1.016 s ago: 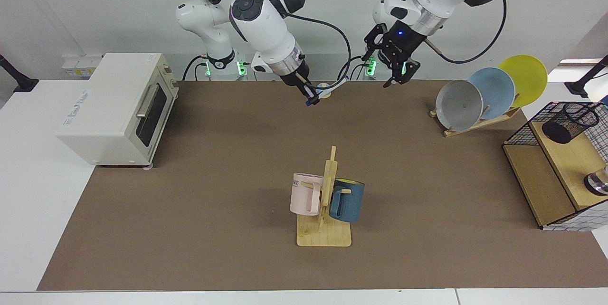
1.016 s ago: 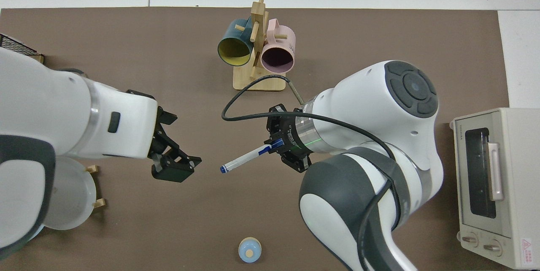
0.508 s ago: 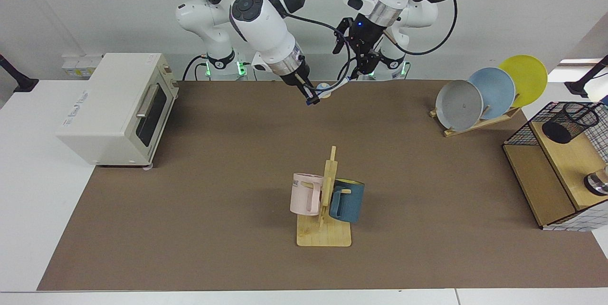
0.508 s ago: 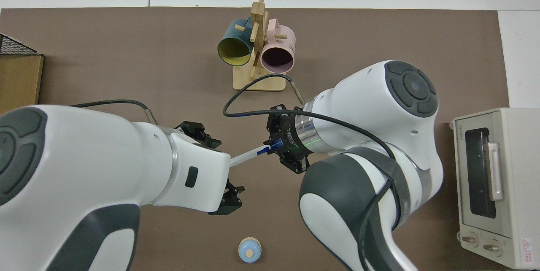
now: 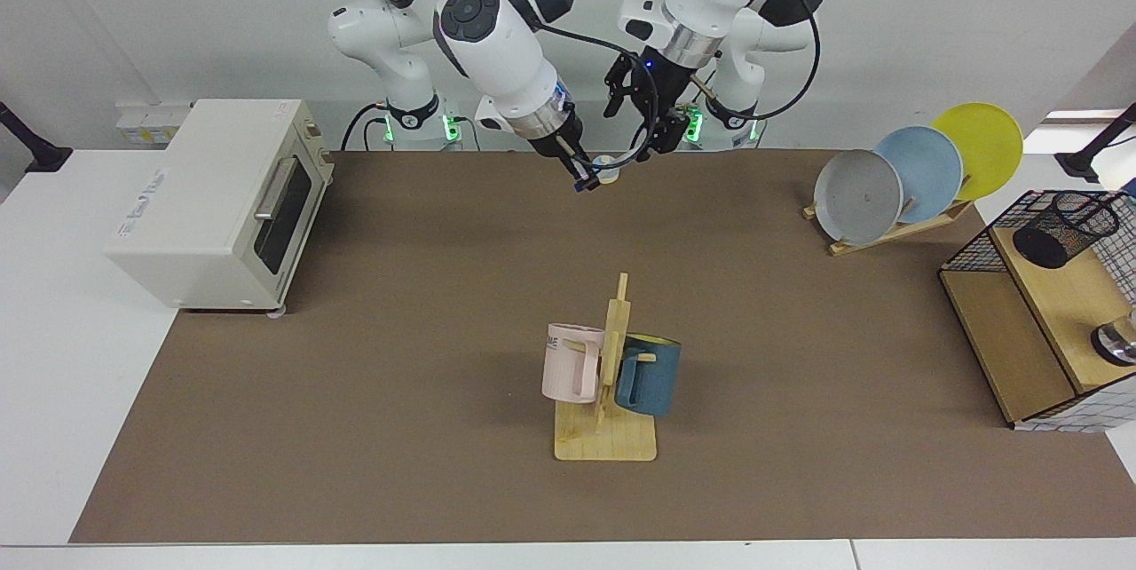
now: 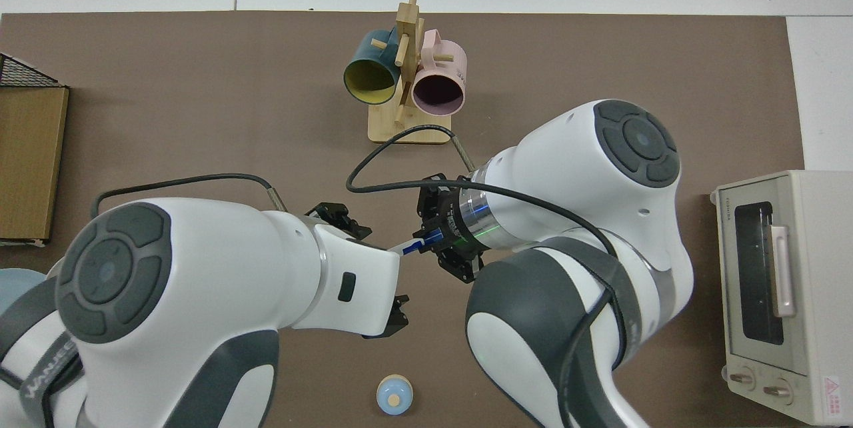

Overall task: Put markers into pen holder
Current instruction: 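Grasp the marker's blue cap end with the left gripper, then open the right gripper while the left gripper pulls the marker away, then carry the marker outward with the left gripper while the right gripper retracts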

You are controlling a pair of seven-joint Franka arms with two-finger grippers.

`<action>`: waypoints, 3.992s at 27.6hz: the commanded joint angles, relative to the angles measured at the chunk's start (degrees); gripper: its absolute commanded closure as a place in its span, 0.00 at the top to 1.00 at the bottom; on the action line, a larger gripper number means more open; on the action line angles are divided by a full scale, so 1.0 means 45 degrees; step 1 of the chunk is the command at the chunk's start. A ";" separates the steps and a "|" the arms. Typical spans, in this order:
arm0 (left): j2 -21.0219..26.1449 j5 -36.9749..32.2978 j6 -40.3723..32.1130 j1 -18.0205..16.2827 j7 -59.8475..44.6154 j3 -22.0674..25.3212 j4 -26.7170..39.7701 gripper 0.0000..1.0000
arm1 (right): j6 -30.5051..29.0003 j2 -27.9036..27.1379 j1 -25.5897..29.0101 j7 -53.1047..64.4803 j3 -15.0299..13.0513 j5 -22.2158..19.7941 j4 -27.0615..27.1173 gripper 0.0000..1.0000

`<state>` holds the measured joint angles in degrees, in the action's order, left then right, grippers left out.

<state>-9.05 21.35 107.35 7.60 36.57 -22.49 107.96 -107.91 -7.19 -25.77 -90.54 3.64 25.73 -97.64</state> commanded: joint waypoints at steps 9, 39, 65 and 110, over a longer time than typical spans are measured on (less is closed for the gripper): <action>-0.0352 -0.0467 0.0207 -0.0048 0.0057 0.0018 0.0775 0.88 | 0.0483 0.0055 0.0082 -0.0290 0.0030 0.0122 0.0077 0.00; -0.0450 -0.1014 -0.0320 -0.0107 -0.0060 0.0155 0.0970 0.00 | 0.0444 0.0192 0.0082 -0.0192 0.0030 0.0103 0.0057 0.00; -0.0391 -0.1658 -0.0320 -0.0653 0.0037 0.0174 0.0951 0.00 | 0.2298 0.0992 0.0920 0.6404 -0.0477 -0.1440 0.0057 1.00; -0.0059 -1.2084 -0.1648 -0.5400 0.5524 0.0194 0.0326 0.00 | 0.3745 0.1813 0.5511 1.8695 -0.0458 -0.6168 0.1210 1.00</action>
<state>-9.20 -27.07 100.34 -14.96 57.32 -21.00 110.35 -90.95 0.12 -2.45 -7.53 0.76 -1.40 -92.08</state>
